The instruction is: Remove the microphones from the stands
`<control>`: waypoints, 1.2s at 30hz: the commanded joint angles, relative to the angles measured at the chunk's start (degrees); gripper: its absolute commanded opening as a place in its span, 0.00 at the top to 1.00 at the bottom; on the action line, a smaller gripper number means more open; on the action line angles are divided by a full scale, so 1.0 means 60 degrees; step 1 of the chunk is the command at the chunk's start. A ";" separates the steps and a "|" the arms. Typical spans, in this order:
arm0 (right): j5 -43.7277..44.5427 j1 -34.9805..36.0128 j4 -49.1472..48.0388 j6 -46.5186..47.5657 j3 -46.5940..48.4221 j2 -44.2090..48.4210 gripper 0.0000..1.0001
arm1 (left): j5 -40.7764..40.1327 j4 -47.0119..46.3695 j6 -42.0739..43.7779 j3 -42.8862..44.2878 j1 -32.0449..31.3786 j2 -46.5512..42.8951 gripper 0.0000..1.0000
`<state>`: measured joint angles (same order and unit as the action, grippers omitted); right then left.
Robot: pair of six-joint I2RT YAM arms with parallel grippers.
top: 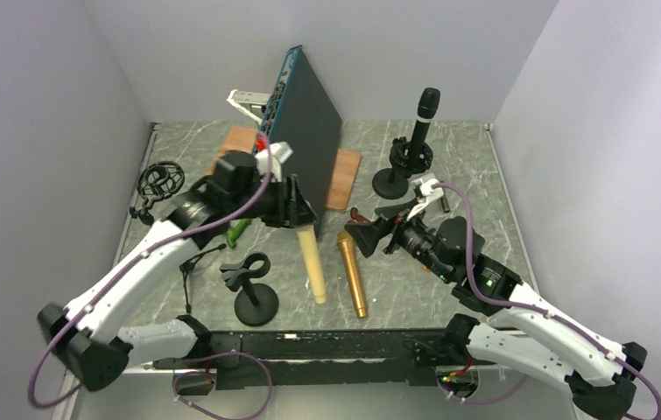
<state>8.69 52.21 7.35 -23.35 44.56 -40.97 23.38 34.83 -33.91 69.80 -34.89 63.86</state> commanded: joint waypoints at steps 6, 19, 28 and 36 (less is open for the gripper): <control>0.1033 -0.0011 -0.0418 0.0077 -0.0501 0.1131 0.01 | -0.3786 -0.0336 -0.1342 0.0049 -0.2196 0.2204 1.00; 0.1086 -0.0014 0.0037 0.0121 -0.0424 0.1311 0.01 | -0.3738 -0.0859 -0.1828 -0.0012 -0.2417 0.4752 1.00; 0.1013 -0.0014 0.0217 0.0259 -0.0287 0.1240 0.01 | -0.3510 -0.1355 -0.1673 -0.0031 -0.2424 0.5524 0.88; 0.0807 -0.0017 0.0238 0.0358 -0.0158 0.0977 0.00 | -0.3725 -0.0989 -0.1516 0.0380 -0.2402 0.5968 0.72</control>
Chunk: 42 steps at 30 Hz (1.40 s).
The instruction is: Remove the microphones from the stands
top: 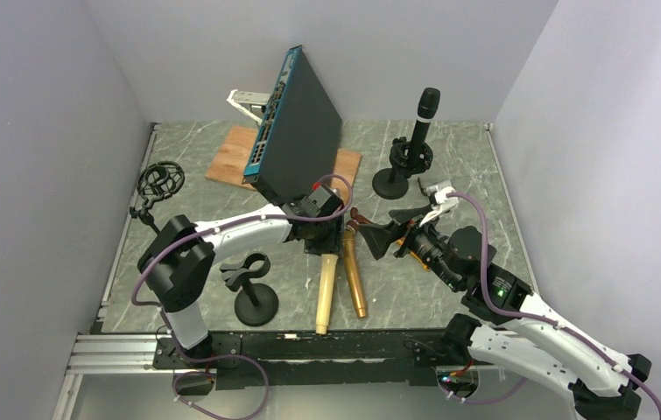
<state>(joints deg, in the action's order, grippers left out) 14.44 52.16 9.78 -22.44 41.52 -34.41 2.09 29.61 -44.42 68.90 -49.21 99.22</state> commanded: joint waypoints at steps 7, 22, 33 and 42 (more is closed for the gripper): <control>-0.0238 -0.0007 -0.0228 0.0231 0.0398 -0.0281 0.00 | -0.0319 0.0152 0.0384 0.0817 0.0133 -0.0146 0.49; -0.0150 -0.0004 -0.0297 0.0182 0.0251 -0.0274 0.00 | -0.0228 0.0413 0.0788 0.1098 0.0279 -0.1579 0.38; -0.0249 -0.0006 -0.0396 0.0048 0.0119 -0.0289 0.00 | 0.0131 0.0283 0.1754 0.1188 0.0467 -0.4406 0.42; -0.0377 -0.0007 -0.0403 -0.0025 0.0127 -0.0357 0.00 | -0.1419 0.1866 0.3435 0.1932 0.0492 -0.6750 0.39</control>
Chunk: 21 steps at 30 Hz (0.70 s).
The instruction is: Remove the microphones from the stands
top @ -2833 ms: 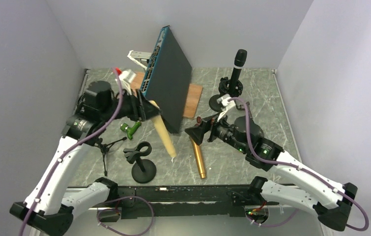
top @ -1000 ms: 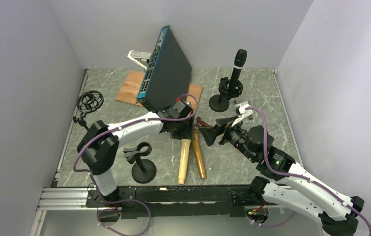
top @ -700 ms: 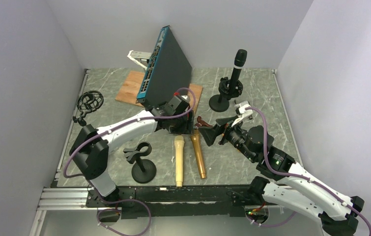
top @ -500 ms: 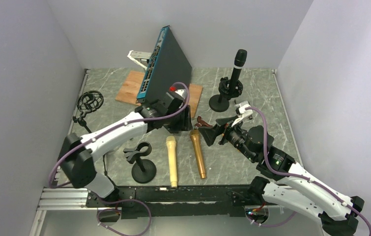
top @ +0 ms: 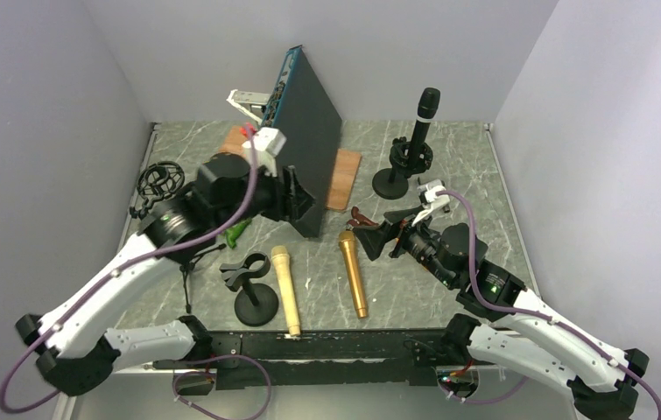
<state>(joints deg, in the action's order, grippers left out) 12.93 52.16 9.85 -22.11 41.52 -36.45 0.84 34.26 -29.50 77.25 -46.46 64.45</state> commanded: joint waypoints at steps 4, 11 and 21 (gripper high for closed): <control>-0.0224 -0.0006 -0.0436 -0.0095 0.0134 -0.0073 0.00 | -0.3234 0.2432 0.1136 0.0684 0.0035 -0.1819 0.39; -0.0524 0.0003 -0.0619 -0.0187 0.0185 -0.0360 0.00 | -0.5844 0.4388 0.0675 0.0747 0.0027 -0.3241 0.42; -0.1565 -0.0007 -0.0859 -0.0338 0.0606 -0.1333 0.00 | -0.7240 0.5806 -0.0666 0.0322 0.0035 -0.4618 0.45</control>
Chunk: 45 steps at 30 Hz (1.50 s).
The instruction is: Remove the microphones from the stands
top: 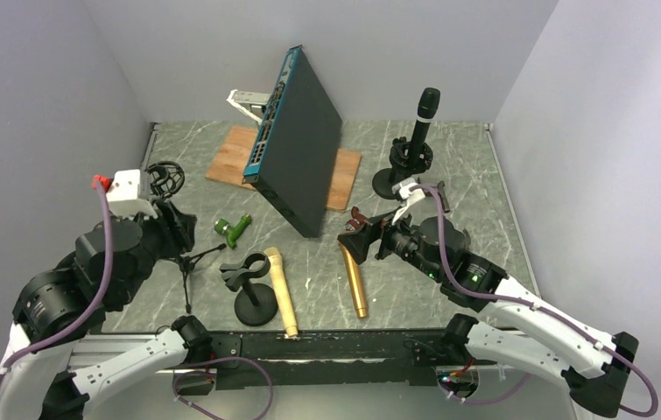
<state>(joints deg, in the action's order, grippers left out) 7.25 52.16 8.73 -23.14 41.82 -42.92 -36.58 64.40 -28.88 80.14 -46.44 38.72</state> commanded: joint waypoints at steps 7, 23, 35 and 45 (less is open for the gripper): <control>-0.1801 0.0005 -0.1009 -0.0499 0.0992 -0.1166 0.00 | -0.2792 0.2363 -0.2275 -0.0106 0.0024 -0.0433 0.51; -0.2658 0.0030 -0.1272 -0.1095 0.1042 -0.1826 0.00 | -0.1701 0.0770 -0.0851 -0.2102 0.1972 0.0821 0.21; -0.2819 0.0028 -0.1922 -0.0854 0.0815 -0.2386 0.00 | -0.1407 -0.2035 0.0691 -0.3734 0.4331 0.0687 0.44; -0.3260 0.0020 -0.2416 -0.0903 0.0855 -0.2912 0.00 | -0.1609 -0.2220 -0.0178 -0.4406 0.4546 0.1121 0.45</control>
<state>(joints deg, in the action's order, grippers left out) -10.98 52.18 0.60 -28.58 46.02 -61.58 -45.15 53.43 -27.88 54.96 -19.44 45.58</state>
